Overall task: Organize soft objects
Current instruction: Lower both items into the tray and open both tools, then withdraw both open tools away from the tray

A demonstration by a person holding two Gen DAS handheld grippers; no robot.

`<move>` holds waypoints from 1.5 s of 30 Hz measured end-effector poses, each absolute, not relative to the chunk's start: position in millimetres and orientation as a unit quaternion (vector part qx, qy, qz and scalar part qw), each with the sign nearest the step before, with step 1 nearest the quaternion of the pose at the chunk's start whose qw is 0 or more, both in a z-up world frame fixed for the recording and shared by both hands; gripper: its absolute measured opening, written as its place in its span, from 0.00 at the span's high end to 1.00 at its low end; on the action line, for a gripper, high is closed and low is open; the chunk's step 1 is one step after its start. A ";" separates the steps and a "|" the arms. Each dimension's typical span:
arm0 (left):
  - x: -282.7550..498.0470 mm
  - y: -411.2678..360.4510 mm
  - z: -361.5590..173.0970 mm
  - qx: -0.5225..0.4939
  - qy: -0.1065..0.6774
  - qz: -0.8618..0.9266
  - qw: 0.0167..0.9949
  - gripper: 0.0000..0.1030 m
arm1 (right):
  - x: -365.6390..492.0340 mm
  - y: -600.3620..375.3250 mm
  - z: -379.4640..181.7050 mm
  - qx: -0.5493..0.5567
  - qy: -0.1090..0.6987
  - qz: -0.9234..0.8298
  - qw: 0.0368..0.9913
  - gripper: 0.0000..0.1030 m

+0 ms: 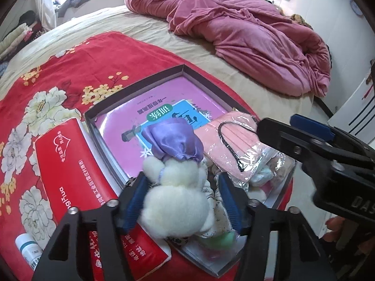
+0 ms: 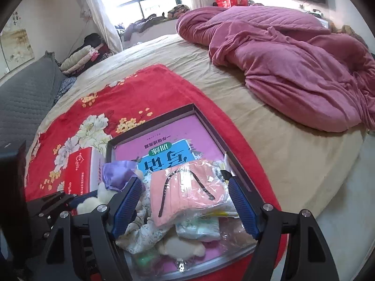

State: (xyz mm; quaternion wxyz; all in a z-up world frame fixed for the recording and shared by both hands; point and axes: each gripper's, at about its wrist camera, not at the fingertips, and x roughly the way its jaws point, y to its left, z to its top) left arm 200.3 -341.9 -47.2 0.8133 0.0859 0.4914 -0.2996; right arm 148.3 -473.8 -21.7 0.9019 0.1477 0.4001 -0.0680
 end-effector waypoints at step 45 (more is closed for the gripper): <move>66.9 -195.9 49.3 0.075 0.395 -0.203 0.893 0.24 | -4.7 -362.4 48.2 0.127 0.334 -0.114 0.927 0.26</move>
